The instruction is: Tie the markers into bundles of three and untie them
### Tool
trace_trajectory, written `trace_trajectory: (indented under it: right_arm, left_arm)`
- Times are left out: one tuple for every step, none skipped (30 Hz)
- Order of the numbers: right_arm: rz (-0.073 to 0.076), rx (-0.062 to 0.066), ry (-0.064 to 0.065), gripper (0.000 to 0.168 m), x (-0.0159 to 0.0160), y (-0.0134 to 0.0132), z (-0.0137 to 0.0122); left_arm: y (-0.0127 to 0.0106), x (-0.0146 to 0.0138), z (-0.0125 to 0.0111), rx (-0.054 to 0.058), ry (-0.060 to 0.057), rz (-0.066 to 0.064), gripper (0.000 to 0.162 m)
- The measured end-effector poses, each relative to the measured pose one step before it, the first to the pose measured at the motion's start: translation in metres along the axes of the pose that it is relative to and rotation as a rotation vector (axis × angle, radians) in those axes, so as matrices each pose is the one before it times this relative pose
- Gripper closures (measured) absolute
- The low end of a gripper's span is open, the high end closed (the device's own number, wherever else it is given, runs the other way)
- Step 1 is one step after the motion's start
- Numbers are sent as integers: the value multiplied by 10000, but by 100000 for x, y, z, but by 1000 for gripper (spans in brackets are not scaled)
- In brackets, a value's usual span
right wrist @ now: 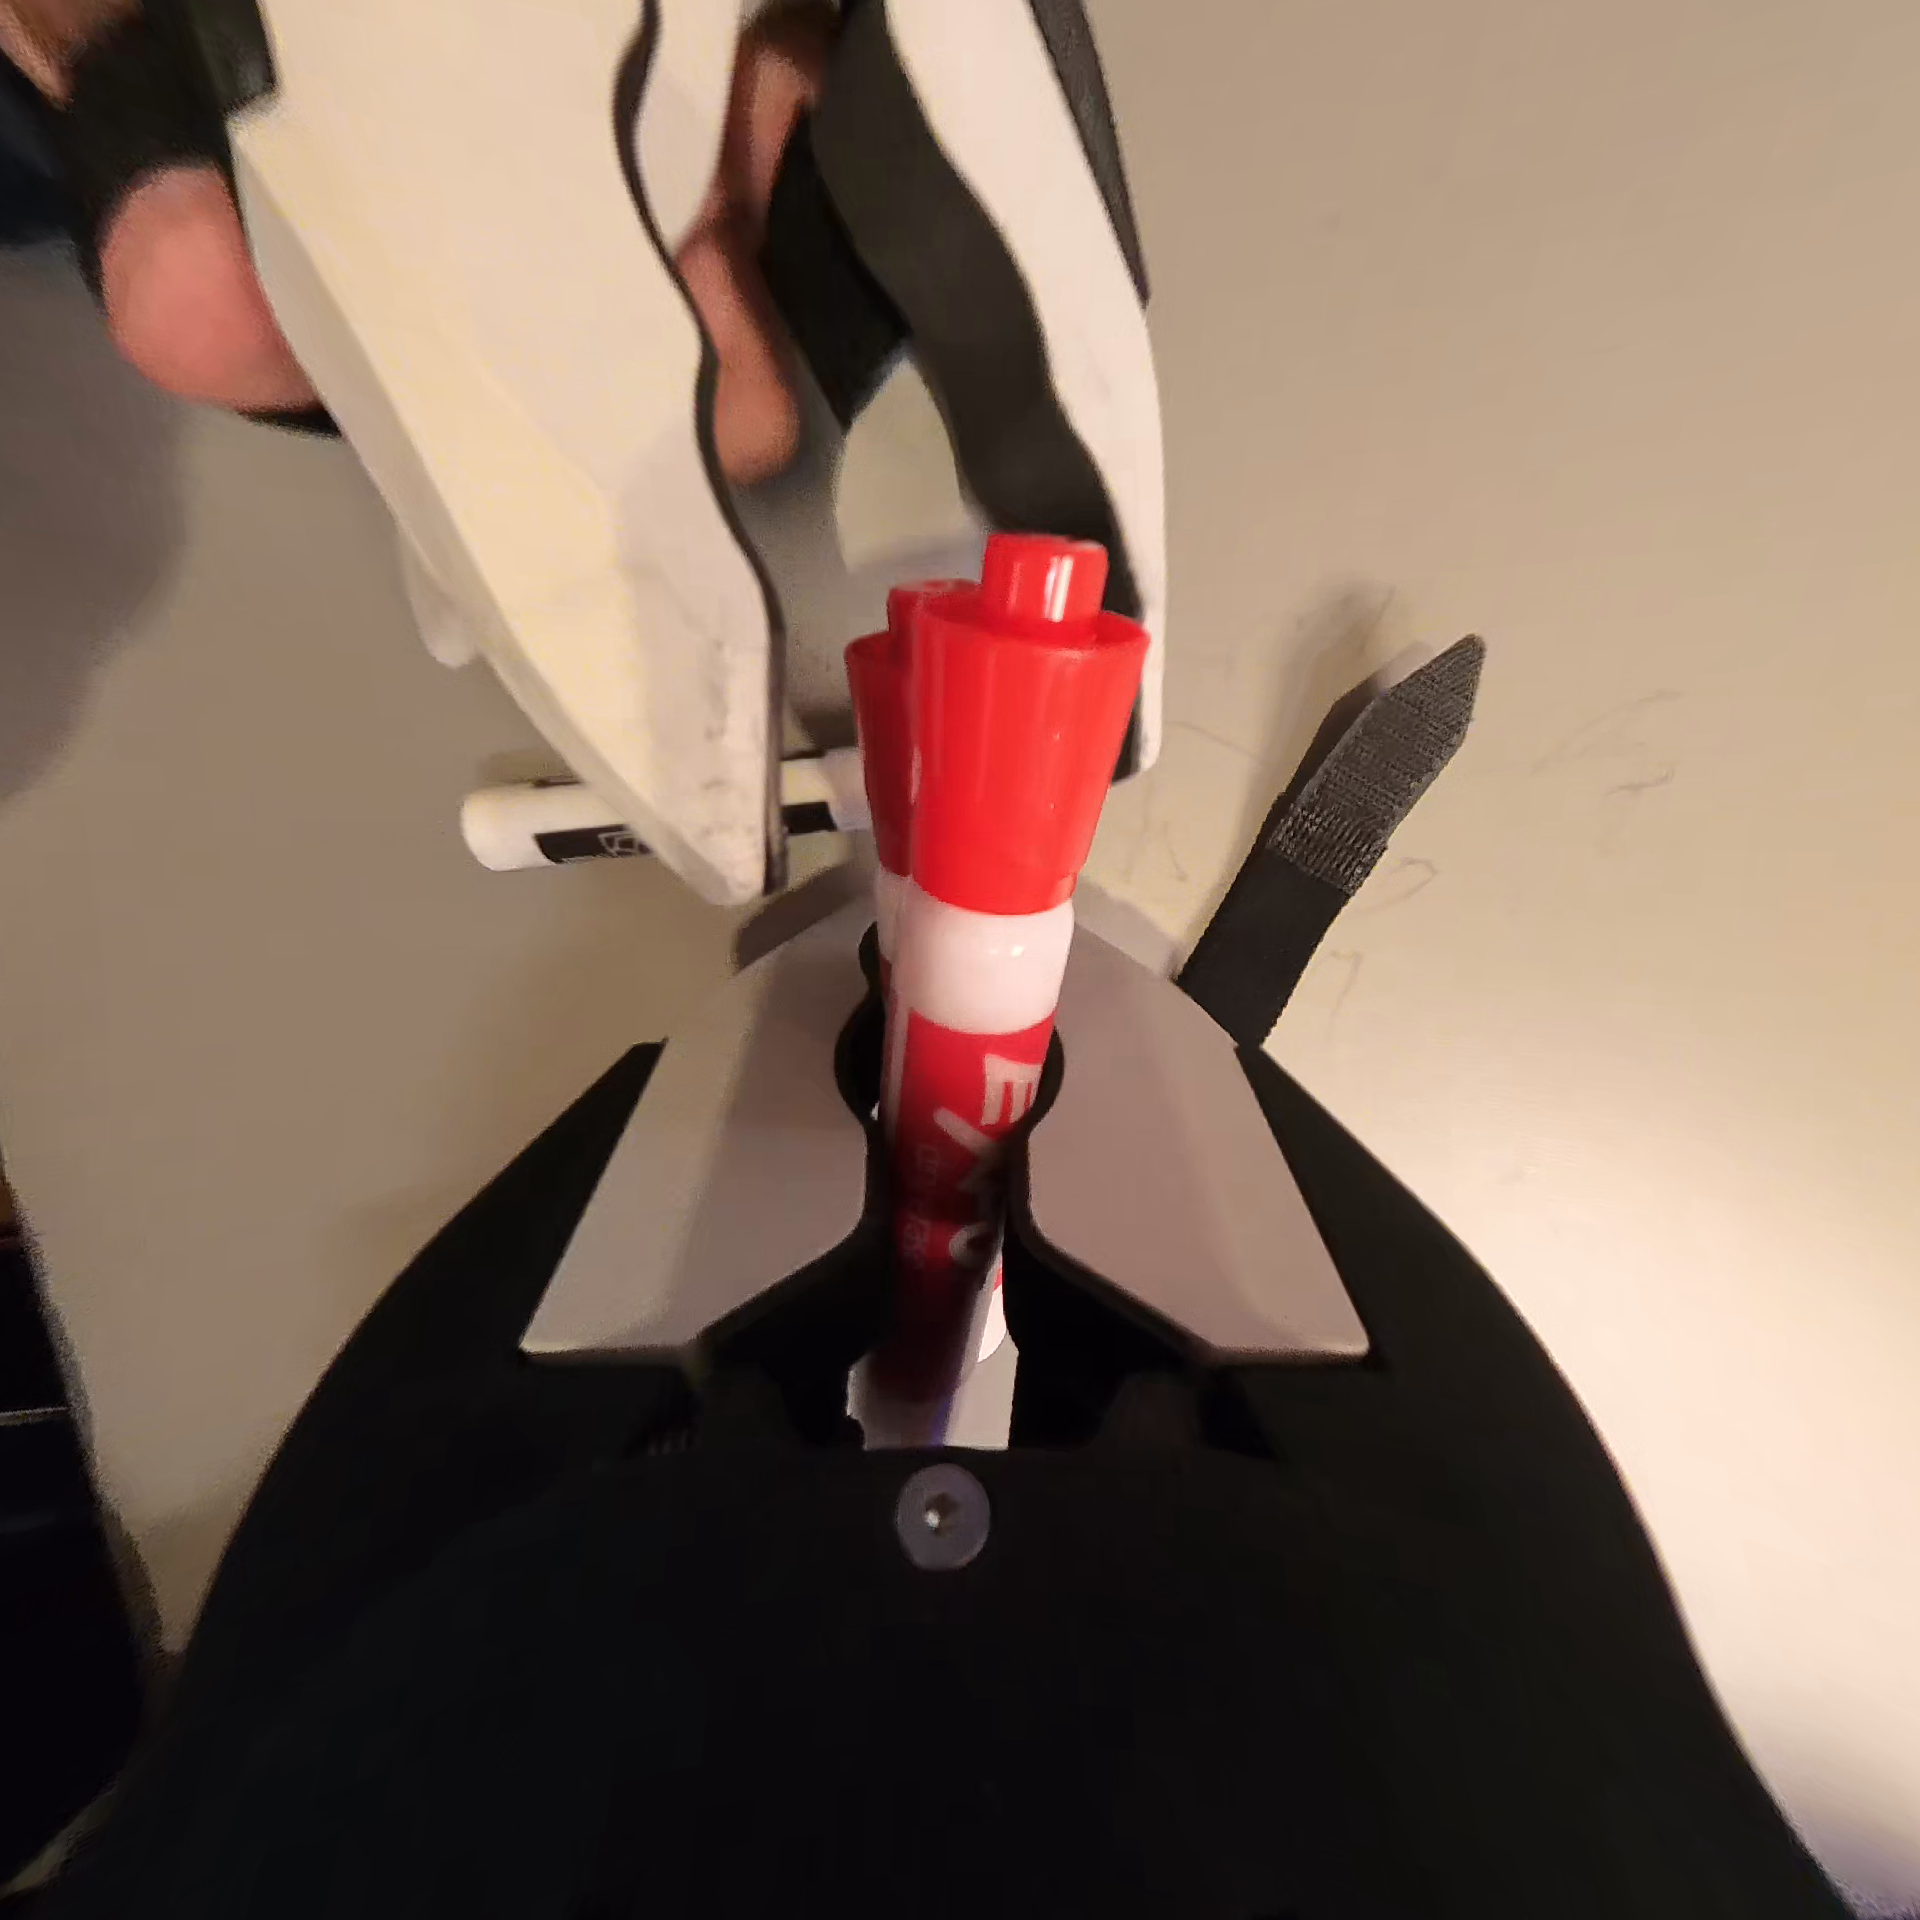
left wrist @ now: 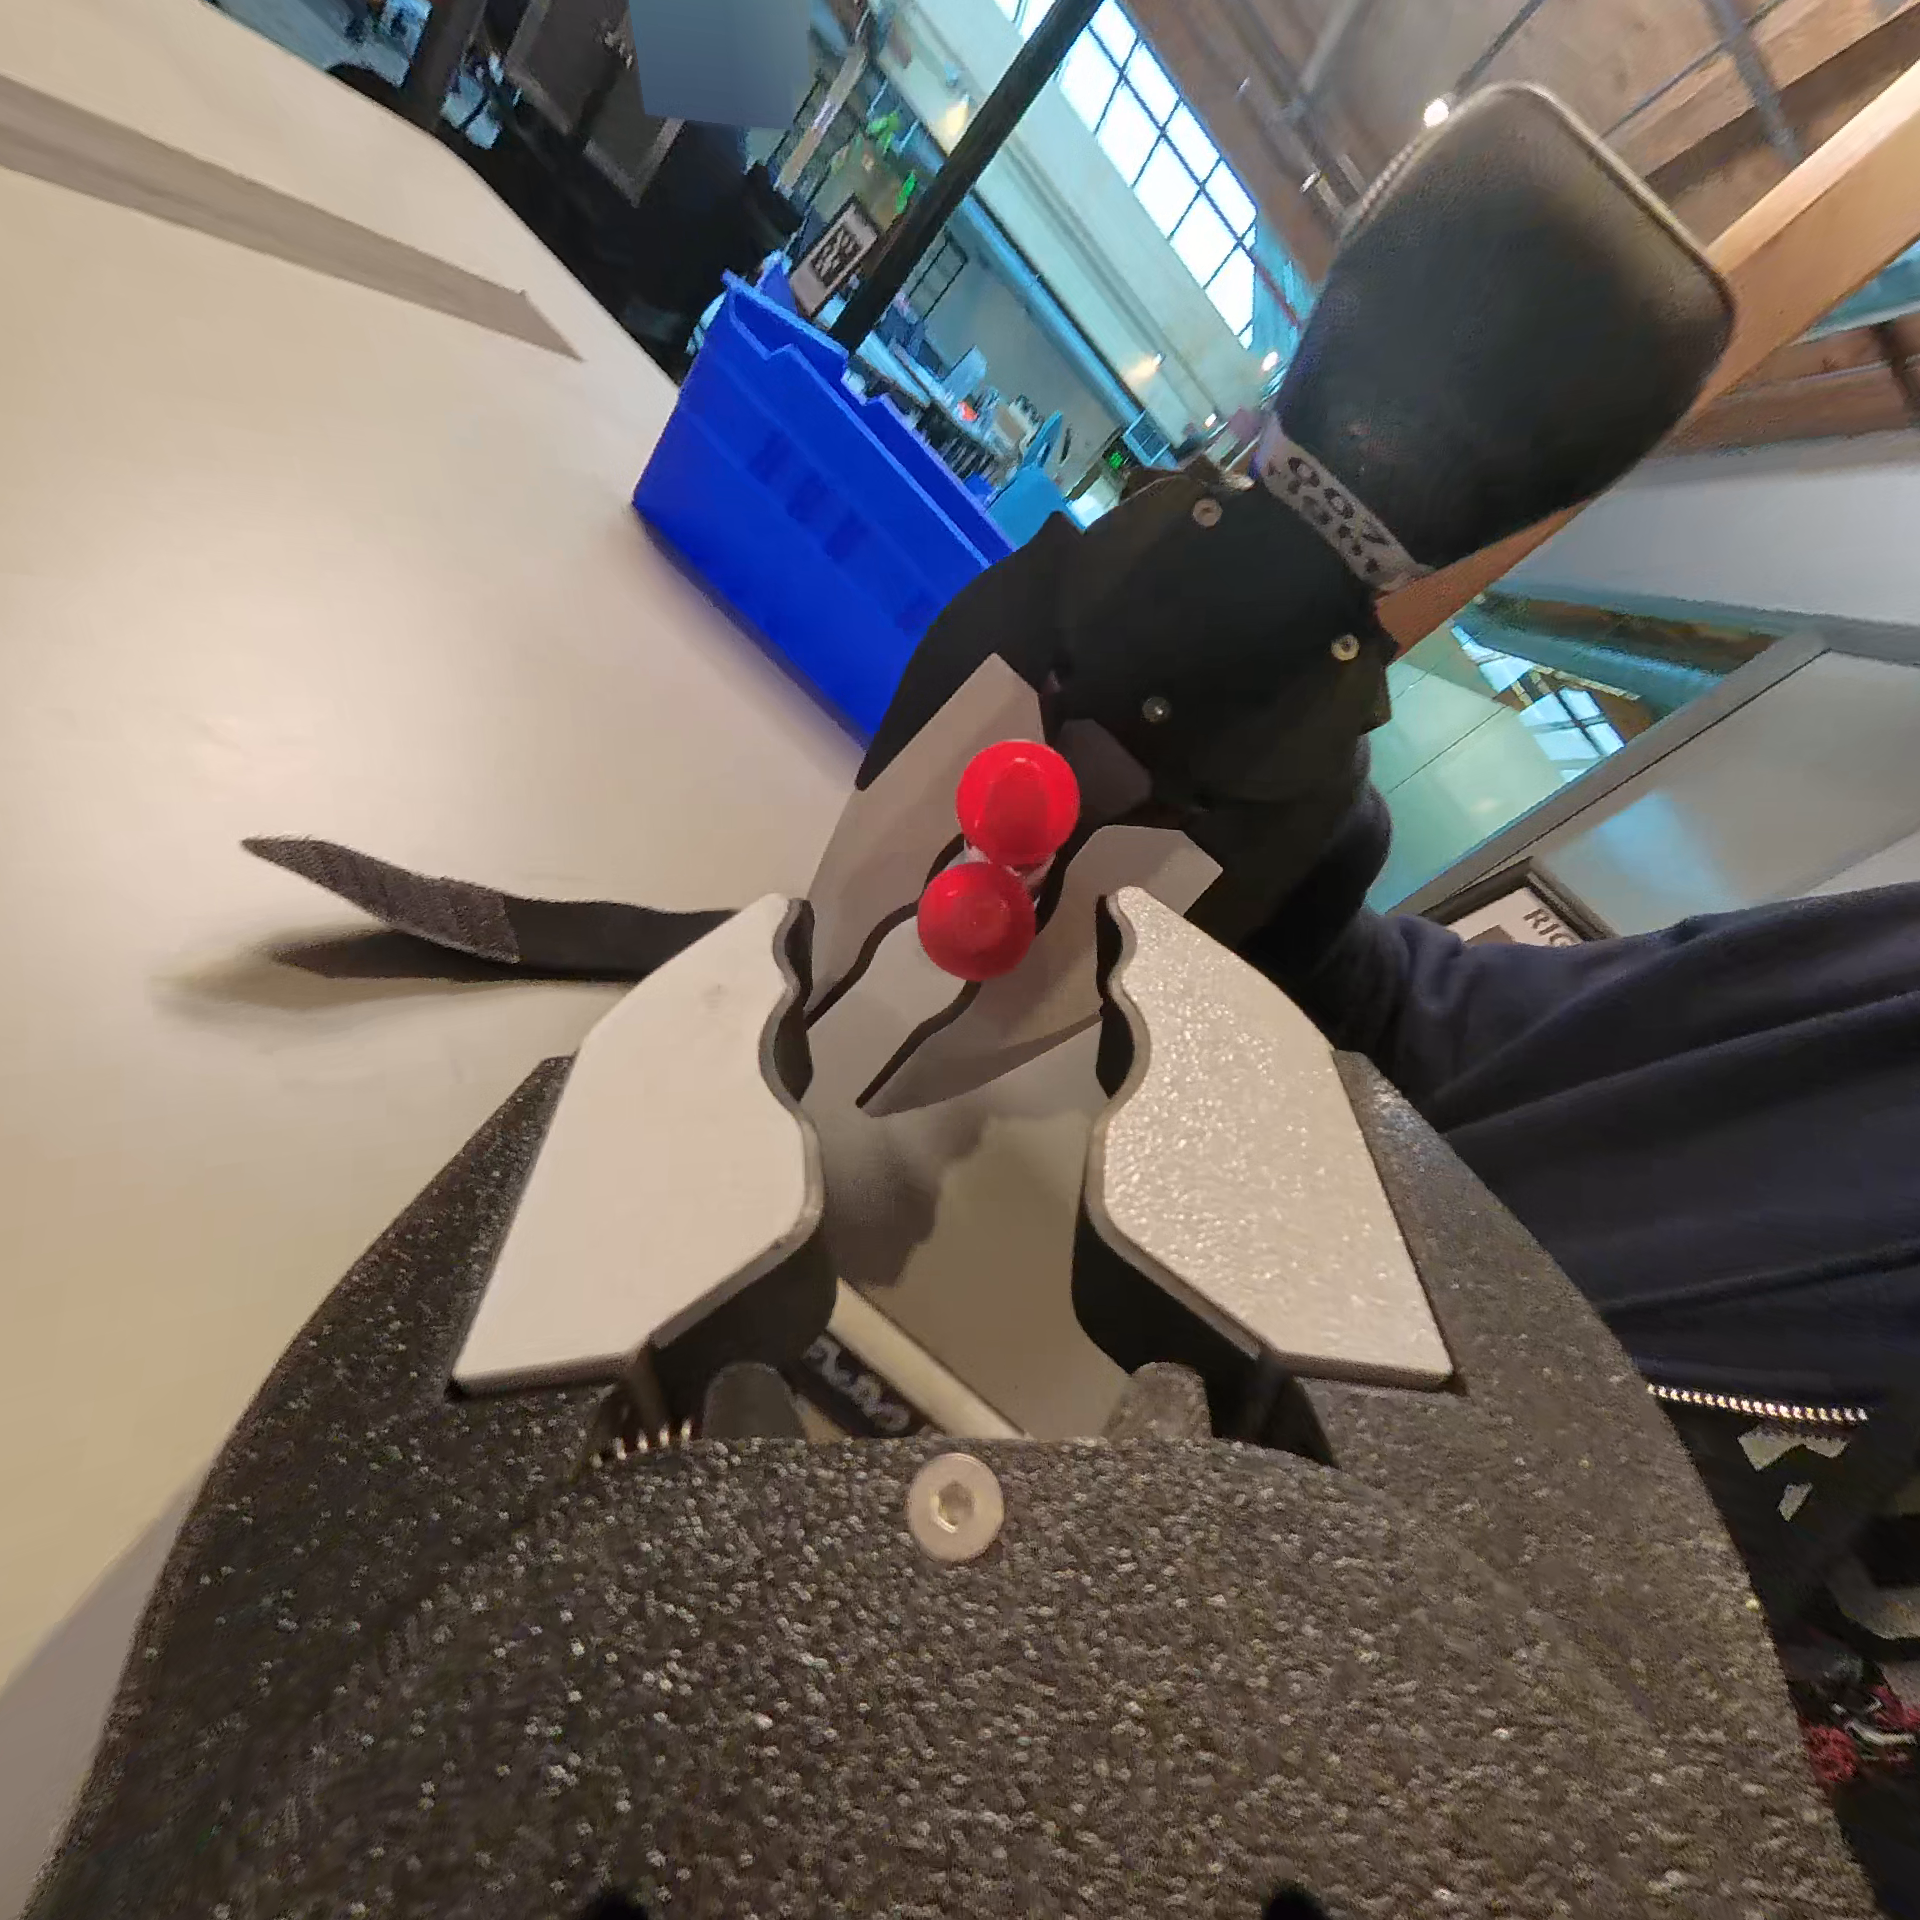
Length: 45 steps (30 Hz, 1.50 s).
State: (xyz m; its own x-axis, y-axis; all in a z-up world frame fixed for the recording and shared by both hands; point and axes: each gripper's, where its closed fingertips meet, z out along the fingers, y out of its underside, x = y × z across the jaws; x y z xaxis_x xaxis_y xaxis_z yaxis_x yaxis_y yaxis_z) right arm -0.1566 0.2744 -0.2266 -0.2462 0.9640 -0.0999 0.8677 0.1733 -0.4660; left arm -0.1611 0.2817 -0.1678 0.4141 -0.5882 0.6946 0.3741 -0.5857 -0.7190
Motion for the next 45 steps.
trace_trajectory:
  right_arm:
    - [86,183,-93,149,-128,-324,-187]
    - [86,185,-87,149,-152,-327,-160]
    - [75,153,-101,149,-179,-291,-109]
    - [56,152,-65,149,-155,-291,-69]
    - [54,92,-85,149,-182,-207,-31]
    - [60,100,-66,149,-164,-221,14]
    - [90,80,-83,149,-155,-176,50]
    - [66,49,-99,149,-172,-103,107]
    - [96,53,-130,149,-182,-114,138]
    - [132,76,-128,150,-153,-129,155]
    - [122,41,-88,150,-81,-70,167]
    - [95,19,-75,149,-61,-24,168]
    - [148,92,-108,149,-69,-130,115]
    - [137,106,-140,149,-96,-149,82]
    - [89,73,-99,149,-58,-99,69]
    - [73,34,-49,149,-22,-52,71]
    - [67,27,-27,149,27,-41,84]
    - [59,29,-41,149,-2,-29,94]
    - [84,-4,-30,149,61,37,103]
    - [90,1,2,148,116,37,94]
    - [62,53,0,146,84,-51,61]
    - [29,20,48,144,116,-31,38]
    - [-57,-61,212,142,248,44,33]
    - [-109,-102,256,139,260,121,65]
    - [-85,-90,141,138,106,114,86]
    - [-61,-104,111,137,86,138,94]
    - [-107,-92,148,136,135,133,75]
    - [-91,-68,139,135,116,69,36]
    - [-76,-41,156,134,140,21,32]
    - [-101,-72,249,133,239,59,15]
    - [-142,-100,297,131,266,90,26]
    - [-145,-110,270,130,200,95,56]
    - [-148,-119,254,128,152,102,70]
    - [-141,-147,278,127,183,144,103]
    - [-131,-123,300,125,220,95,104]
    - [-121,-74,269,124,182,35,81]
    - [-96,-85,224,124,142,57,74]
    - [-96,-83,239,123,150,35,44]
    - [-97,-77,231,122,137,33,15]
    - [-89,-77,218,122,120,48,-21]
    - [-102,-109,232,123,161,130,-36]
    - [-99,-64,238,123,188,137,-61]
    - [-18,0,203,123,208,146,-118]
    - [57,28,124,122,163,199,-130]
    - [90,99,84,122,136,199,-172]
  left_arm:
    - [-179,306,101,254,173,6,110]
    - [-219,256,98,286,133,-9,112]
    - [-173,213,100,252,92,-38,113]
    - [-72,95,100,160,32,-80,114]
    - [-62,27,82,141,12,-101,116]
    - [-101,195,57,173,130,-70,117]
    - [-107,286,48,162,169,-55,120]
    - [-96,208,53,114,113,-26,123]
    - [-56,95,44,104,30,18,125]
    - [-13,-10,26,95,-37,10,129]
    - [55,-16,5,60,-2,-27,135]
    - [-24,7,-8,107,22,-83,138]
    - [-96,-66,-40,124,-30,-127,138]
    - [-102,-117,-60,120,-75,-105,139]
    - [-75,-45,-45,94,-42,-68,139]
    - [-53,-49,-30,59,-44,-53,140]
    - [-37,-80,-36,40,-50,-71,140]
    - [-28,-92,-48,21,-45,-99,141]
    - [22,-161,-38,-16,-98,-92,141]
    - [20,-281,-45,-21,-204,-88,142]
    - [-48,-269,-83,37,-192,-107,142]
    - [-52,-237,-96,62,-140,-162,143]
    - [28,-282,-32,8,-135,-258,144]
    - [55,-262,-23,13,-142,-245,144]
    - [58,-102,-5,36,-72,-138,144]
    - [72,-94,-4,9,-79,-86,144]
    - [71,-87,0,-14,-80,-29,144]
    - [18,-112,-17,12,-99,-41,144]
    - [-13,-133,-36,39,-97,-80,144]
    - [-19,-192,-58,55,-119,-152,144]
    - [-13,-205,-47,75,-98,-184,144]
    - [-34,-165,-70,104,-78,-188,144]
    - [-14,-136,-47,95,-68,-160,144]
    - [-3,-192,-63,82,-121,-150,144]
    - [-50,-227,-92,110,-140,-156,144]
    - [-102,-180,-105,151,-79,-204,144]
    - [-77,-194,-125,119,-72,-242,144]
    - [-108,-193,-154,125,-88,-221,144]
    - [-152,-134,-150,150,-52,-183,144]
    - [-195,-93,-144,164,-21,-153,144]
    - [-268,-129,-187,185,-42,-124,144]
    - [-379,-91,-209,198,2,-123,144]
    - [-479,-66,-223,178,28,-130,144]
    - [-519,-31,-214,133,45,-110,144]
    - [-572,-33,-244,145,21,-80,145]
